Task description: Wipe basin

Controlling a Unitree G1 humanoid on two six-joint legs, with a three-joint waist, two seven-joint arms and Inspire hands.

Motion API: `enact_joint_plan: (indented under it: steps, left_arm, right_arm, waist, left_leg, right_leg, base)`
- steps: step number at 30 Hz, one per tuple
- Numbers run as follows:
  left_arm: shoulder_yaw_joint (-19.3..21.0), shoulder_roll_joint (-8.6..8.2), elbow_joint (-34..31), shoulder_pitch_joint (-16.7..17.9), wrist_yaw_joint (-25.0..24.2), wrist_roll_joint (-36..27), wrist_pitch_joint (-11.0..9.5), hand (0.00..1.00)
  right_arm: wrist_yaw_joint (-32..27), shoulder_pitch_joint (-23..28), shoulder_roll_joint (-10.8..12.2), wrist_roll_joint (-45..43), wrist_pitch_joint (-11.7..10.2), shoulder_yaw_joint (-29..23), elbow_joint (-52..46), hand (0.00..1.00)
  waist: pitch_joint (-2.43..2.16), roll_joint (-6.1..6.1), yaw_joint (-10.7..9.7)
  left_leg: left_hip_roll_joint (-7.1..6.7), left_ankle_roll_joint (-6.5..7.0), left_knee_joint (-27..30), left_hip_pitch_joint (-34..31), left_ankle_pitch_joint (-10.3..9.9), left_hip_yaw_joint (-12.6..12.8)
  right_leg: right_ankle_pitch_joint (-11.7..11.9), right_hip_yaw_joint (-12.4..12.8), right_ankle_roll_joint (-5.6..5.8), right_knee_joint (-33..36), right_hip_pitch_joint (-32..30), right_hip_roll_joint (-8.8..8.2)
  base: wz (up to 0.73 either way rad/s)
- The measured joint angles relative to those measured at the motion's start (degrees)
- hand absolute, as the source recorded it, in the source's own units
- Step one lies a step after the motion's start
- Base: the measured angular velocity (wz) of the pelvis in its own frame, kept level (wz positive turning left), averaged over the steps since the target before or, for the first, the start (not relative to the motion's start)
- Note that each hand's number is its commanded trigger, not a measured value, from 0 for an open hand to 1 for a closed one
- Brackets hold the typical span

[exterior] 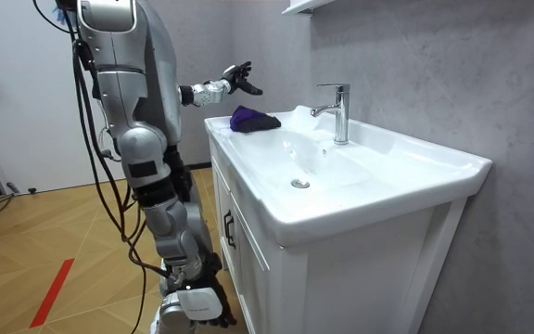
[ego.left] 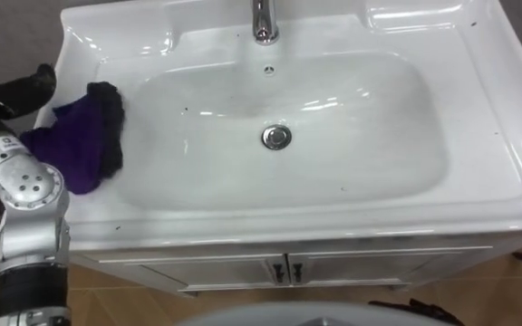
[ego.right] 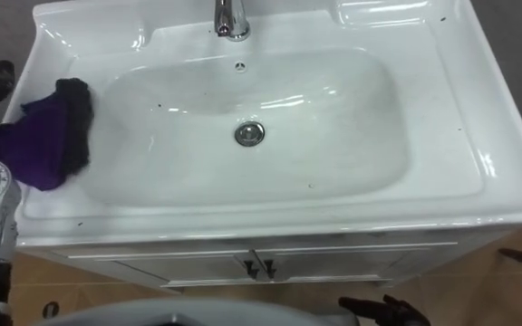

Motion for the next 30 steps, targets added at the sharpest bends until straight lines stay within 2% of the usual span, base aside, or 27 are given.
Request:
enact_joint_plan:
  steps: [4,12,18,22,27,29,30]
  left_arm:
    - [1.0,0.0,0.0,0.0,-0.5,-3.6,0.0,0.0]
    - [2.9,0.0,0.0,0.0,-0.4,-3.6,0.0,0.0]
    - [7.5,0.0,0.0,0.1,1.1,-3.7,0.0,0.0]
    - [9.5,0.01,0.0,0.6,1.7,-4.9,0.0,0.0]
    - [10.3,0.01,1.0,4.2,1.4,-5.7,0.0,0.0]
    - [11.1,0.01,3.9,4.6,1.1,-5.8,0.0,0.0]
    - [11.8,0.01,5.9,5.1,0.6,-5.9,0.1,0.0]
  right_arm:
    - [-0.8,0.0,0.2,-0.1,0.0,-0.1,0.0,0.0]
    - [-1.0,0.0,0.4,-0.1,0.0,0.0,0.0,0.0]
    - [-0.4,0.2,0.2,-0.2,0.0,-1.3,0.0,0.0]
    - [0.3,0.7,-0.2,-1.7,0.0,-2.2,0.0,0.0]
    - [0.8,1.2,-0.2,-1.3,0.1,-2.2,-0.2,0.0]
    - [0.8,1.5,-0.2,-1.5,0.2,-2.3,-0.4,0.0]
    - [0.9,1.8,-0.2,-1.7,0.3,-2.3,-1.0,0.0]
  waist:
    - [0.02,-0.09,0.5]
    - [0.03,-0.31,0.7]
    - [-0.23,0.33,1.0]
    - [-0.52,0.82,2.3]
    - [-0.34,0.79,4.1]
    - [-0.18,0.69,5.1]
    - [-0.24,0.95,5.4]
  left_leg:
    - [-0.07,0.0,0.0,0.0,0.0,0.0]
    - [-0.2,0.0,0.0,-0.1,0.0,-0.1]
    - [-0.29,0.0,-0.1,-0.1,0.0,-0.1]
    - [-0.36,0.0,-0.2,0.1,0.0,-0.3]
    - [-0.48,0.02,-0.3,0.8,0.0,-1.1]
    - [-0.56,0.02,-0.3,0.8,0.0,-1.1]
    - [-0.59,0.02,-0.3,0.7,0.0,-1.1]
  right_leg:
    - [-0.1,0.0,0.08,0.0,0.0,0.04]
    - [-0.1,-0.1,0.18,0.0,0.0,0.0]
    - [-0.1,0.4,0.18,-0.6,0.0,0.02]
    - [-0.1,0.1,0.18,-0.6,0.2,-0.04]
    - [-0.1,-0.2,0.19,-0.9,1.1,-0.08]
    - [-0.2,-0.2,0.29,-0.9,1.2,-0.16]
    - [-0.2,-0.2,0.32,-0.9,1.1,-0.19]
  base:
    - [0.0]
    - [0.0]
    - [-0.03]
    - [-0.03]
    - [0.04]
    - [0.02]
    - [0.08]
